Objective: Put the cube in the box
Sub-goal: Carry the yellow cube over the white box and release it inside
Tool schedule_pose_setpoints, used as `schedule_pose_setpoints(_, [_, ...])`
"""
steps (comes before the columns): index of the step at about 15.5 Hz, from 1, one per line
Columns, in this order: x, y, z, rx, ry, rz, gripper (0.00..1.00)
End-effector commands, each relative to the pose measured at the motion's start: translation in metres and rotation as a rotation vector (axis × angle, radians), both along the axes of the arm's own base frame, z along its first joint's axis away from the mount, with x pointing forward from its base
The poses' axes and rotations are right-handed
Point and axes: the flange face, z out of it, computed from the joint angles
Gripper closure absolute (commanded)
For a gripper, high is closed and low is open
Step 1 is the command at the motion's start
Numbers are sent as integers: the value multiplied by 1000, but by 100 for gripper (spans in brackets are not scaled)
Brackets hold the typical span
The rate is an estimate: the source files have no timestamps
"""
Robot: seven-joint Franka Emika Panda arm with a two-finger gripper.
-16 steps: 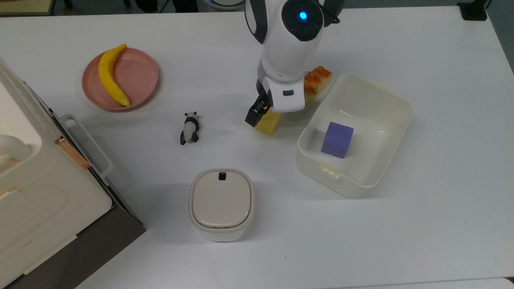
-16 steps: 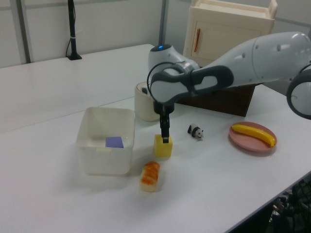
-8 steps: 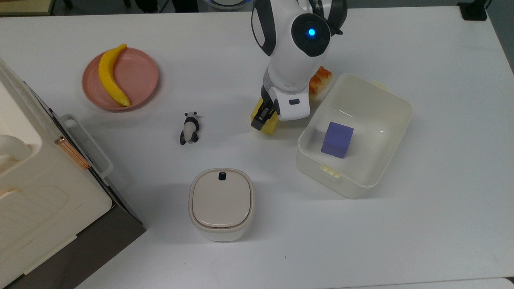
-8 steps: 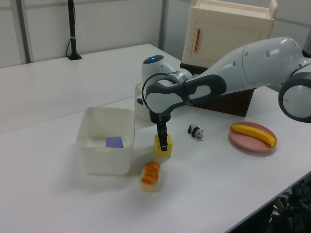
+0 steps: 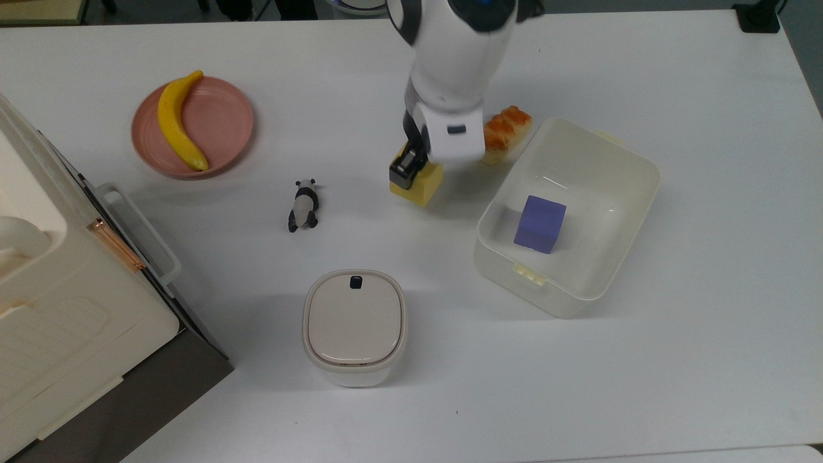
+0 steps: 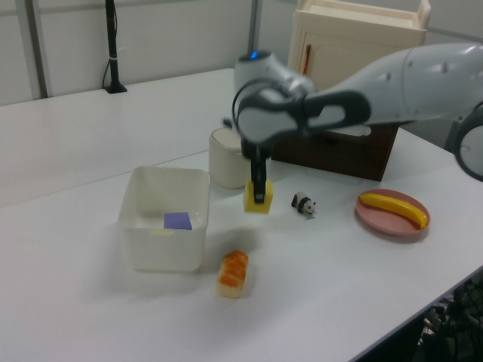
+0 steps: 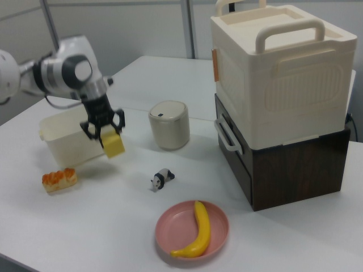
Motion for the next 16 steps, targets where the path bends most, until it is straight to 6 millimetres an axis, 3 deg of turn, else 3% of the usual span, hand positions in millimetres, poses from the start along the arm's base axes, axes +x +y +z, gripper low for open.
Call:
schedule_pose_setpoints(1, [3, -4, 88, 100, -56, -30, 44])
schedule_pose_setpoints(4, [6, 17, 114, 170, -96, -86, 43])
schedule_pose_setpoints(8, [2, 74, 111, 187, -125, -54, 42])
schedule_pose_setpoints(13, [15, 138, 60, 204, -184, -69, 37])
schedule_pose_setpoints(15, [22, 157, 38, 187, -206, -89, 26])
schedule_pose_setpoints(16, [24, 162, 30, 179, -211, -100, 14])
